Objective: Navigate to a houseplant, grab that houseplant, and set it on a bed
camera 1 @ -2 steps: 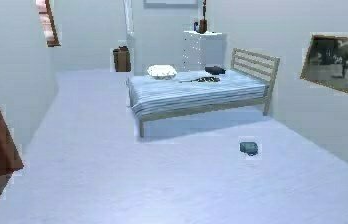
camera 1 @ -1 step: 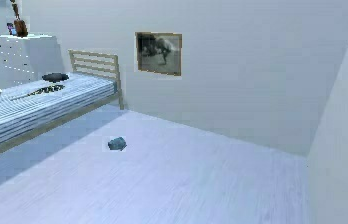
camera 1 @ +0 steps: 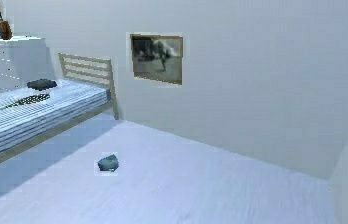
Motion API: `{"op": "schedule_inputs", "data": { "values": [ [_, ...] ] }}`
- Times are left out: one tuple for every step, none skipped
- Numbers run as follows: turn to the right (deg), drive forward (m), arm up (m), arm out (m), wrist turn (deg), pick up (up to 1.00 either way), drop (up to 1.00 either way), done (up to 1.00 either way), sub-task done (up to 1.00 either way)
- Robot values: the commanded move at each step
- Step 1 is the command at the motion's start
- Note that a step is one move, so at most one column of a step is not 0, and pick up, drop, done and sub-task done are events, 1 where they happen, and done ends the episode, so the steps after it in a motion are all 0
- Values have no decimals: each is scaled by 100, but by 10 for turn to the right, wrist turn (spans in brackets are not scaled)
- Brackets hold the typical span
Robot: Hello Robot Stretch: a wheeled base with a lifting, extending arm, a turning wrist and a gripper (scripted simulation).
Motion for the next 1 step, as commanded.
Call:
{"op": "schedule_inputs", "data": {
  "values": [
    [-90, 0, 0, 0, 0, 0, 0, 0, 0]
  ]
}}
